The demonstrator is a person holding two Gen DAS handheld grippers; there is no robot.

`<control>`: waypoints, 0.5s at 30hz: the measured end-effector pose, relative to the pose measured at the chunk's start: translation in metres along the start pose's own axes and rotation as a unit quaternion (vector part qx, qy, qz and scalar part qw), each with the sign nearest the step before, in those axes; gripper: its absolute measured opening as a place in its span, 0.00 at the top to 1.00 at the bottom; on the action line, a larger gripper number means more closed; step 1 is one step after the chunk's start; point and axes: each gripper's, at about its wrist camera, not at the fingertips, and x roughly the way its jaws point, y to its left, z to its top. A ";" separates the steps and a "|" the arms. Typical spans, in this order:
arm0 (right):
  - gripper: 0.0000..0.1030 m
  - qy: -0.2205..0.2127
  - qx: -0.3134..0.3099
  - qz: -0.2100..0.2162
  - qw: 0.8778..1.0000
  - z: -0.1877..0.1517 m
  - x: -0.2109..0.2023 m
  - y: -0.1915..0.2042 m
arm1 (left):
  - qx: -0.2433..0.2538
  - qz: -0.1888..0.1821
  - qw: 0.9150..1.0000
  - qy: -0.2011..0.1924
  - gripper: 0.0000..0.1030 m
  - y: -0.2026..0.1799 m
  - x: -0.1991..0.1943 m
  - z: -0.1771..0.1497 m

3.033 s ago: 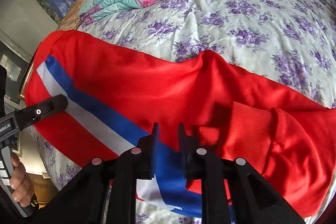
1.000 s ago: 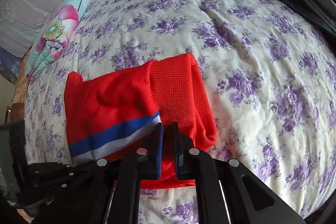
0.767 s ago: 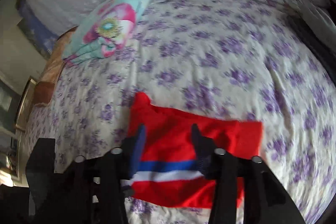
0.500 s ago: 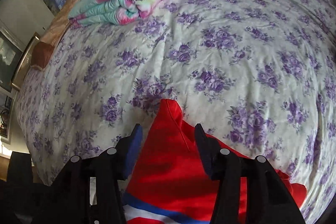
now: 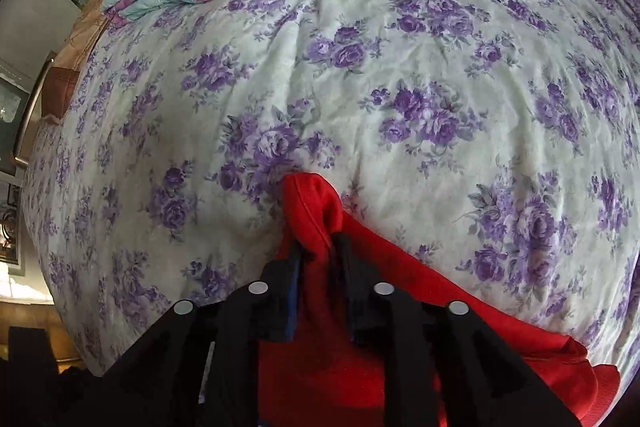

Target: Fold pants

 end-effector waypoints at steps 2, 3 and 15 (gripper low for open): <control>0.54 -0.050 0.006 -0.001 0.999 -0.005 -0.038 -0.007 | -0.024 -0.030 0.999 0.000 0.80 0.012 -0.013 0.005; 0.37 -0.079 0.013 -0.006 0.997 -0.011 -0.060 -0.014 | -0.033 -0.036 0.999 -0.008 0.59 0.017 -0.019 0.006; 0.24 -0.096 0.167 0.001 0.981 -0.122 -0.116 -0.130 | -0.068 -0.077 0.995 0.005 0.42 0.029 -0.014 0.046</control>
